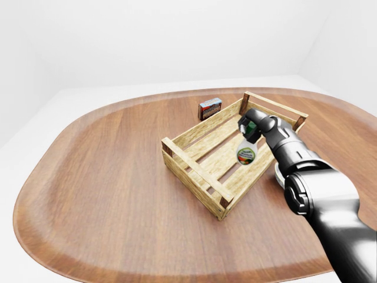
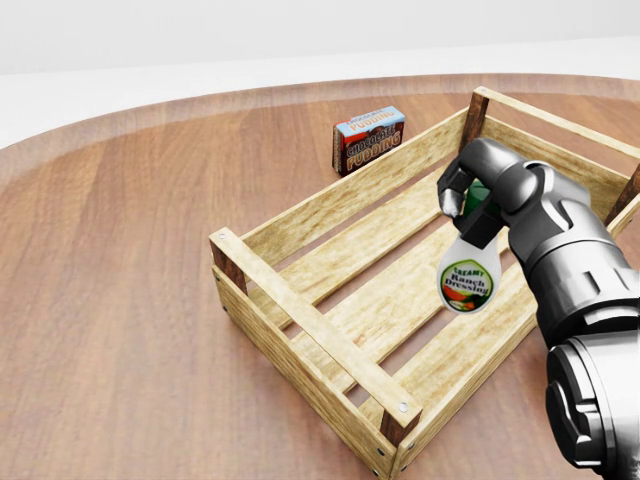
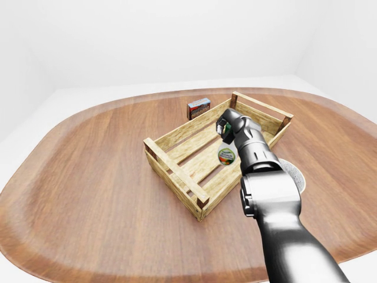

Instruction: Pick up the salad dressing and put it in the tray.

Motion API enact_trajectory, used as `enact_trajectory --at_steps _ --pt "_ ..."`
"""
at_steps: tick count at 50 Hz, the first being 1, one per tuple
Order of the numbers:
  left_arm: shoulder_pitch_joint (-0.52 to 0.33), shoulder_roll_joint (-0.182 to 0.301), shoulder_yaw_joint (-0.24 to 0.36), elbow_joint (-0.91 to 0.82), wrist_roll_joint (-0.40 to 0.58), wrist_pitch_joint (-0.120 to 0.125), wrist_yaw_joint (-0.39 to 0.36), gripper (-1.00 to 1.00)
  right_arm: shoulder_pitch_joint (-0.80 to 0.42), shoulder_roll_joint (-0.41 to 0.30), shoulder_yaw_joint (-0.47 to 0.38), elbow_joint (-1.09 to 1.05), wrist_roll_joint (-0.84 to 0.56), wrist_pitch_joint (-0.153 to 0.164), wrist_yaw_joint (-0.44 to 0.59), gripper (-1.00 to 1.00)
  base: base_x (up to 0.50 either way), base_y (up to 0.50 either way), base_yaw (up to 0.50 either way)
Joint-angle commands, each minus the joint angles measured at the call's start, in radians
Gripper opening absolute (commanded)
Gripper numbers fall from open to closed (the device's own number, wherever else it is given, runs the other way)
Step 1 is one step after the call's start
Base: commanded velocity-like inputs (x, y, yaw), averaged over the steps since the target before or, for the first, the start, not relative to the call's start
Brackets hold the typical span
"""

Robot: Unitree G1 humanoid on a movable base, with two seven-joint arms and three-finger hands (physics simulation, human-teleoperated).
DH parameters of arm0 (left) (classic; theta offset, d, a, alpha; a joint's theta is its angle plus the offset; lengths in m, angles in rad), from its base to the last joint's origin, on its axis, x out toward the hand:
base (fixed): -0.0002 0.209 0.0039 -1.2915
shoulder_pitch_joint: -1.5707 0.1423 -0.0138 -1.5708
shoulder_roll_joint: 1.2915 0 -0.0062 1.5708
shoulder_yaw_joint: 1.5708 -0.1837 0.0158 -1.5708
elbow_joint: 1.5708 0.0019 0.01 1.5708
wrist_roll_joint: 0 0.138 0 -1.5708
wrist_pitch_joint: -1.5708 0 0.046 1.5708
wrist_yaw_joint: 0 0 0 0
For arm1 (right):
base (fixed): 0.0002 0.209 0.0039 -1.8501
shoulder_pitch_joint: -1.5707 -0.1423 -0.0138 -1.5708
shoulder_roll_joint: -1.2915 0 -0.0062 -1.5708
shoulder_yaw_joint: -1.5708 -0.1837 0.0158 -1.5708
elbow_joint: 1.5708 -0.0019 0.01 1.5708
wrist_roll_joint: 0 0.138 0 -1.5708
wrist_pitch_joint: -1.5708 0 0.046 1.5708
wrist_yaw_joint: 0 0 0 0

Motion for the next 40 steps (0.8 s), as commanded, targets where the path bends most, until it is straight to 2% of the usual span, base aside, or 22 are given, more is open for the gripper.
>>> enact_trajectory --at_steps 1,4,7,12,22,31,40 --pt "0.001 -0.002 -0.001 -0.002 0.002 0.0 -0.001 1.0 0.035 -0.013 -0.044 -0.018 -0.013 0.0 -0.119 -1.0 0.0 0.0 0.0" --pt "0.0 -0.002 -0.001 0.0 0.004 0.0 -0.001 1.0 0.047 -0.02 -0.067 -0.019 0.029 0.0 -0.19 -1.0 0.0 0.0 0.0" --pt "-0.001 -0.003 -0.003 -0.002 0.005 0.0 0.0 1.0 0.044 -0.027 -0.143 -0.026 0.157 0.0 -0.248 -1.0 0.0 0.0 0.0" --pt "-0.004 -0.01 -0.012 -0.009 0.008 0.0 0.001 1.0 0.072 -0.044 -0.13 -0.027 0.232 0.0 -0.272 -1.0 0.0 0.0 0.0" --pt "-0.004 -0.016 -0.011 -0.027 0.007 0.0 0.006 1.0 0.147 -0.061 -0.103 -0.028 0.28 0.0 -0.286 -1.0 0.0 0.0 0.0" --pt "-0.005 -0.017 -0.011 -0.027 0.011 0.0 0.004 1.0 0.144 -0.059 -0.069 -0.028 0.256 0.0 -0.246 -1.0 0.0 0.0 0.0" --pt "-0.005 -0.019 -0.012 -0.031 0.009 0.0 0.005 1.0 0.146 -0.054 -0.078 -0.026 0.256 0.0 -0.253 -1.0 0.0 0.0 0.0"
